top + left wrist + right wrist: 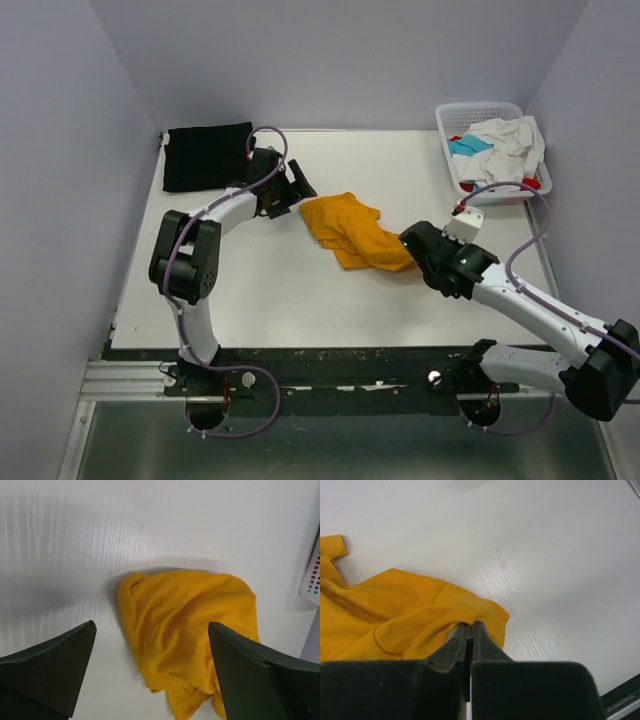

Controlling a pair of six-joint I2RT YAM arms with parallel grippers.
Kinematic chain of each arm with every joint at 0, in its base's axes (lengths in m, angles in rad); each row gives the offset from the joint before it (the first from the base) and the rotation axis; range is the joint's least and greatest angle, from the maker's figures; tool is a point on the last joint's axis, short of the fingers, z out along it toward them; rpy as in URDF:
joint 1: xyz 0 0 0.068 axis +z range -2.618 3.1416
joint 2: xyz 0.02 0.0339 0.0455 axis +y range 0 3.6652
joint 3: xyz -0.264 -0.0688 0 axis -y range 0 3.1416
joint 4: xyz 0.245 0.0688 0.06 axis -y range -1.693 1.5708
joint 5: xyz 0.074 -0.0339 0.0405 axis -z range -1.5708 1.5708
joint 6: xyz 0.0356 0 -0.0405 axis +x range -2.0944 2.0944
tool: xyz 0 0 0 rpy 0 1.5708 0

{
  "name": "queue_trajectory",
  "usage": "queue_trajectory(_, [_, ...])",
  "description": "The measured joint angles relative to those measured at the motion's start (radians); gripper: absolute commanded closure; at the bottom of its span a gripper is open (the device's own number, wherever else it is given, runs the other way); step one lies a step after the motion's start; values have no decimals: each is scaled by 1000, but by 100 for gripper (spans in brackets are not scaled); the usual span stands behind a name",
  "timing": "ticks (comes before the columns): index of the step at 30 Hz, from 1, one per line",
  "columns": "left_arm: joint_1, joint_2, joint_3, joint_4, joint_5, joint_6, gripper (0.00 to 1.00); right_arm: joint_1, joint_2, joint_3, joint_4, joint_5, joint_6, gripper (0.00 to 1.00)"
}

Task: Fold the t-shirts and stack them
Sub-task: Flatten out the tshirt

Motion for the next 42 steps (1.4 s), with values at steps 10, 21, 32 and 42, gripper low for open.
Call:
queue_trajectory(10, [30,204,185,-55,97,-20,9,-27,-39,-6,31,-1,-62,99])
queue_trajectory(21, [24,257,122,122,323,-167,70,-28,-111,-6,57,-7,-105,99])
queue_trajectory(32, [18,238,51,216,365,-201,100,-28,-153,-22,84,-23,-142,99])
queue_trajectory(42, [18,-201,-155,193,290,-71,100,-28,-211,-21,119,-21,-181,99])
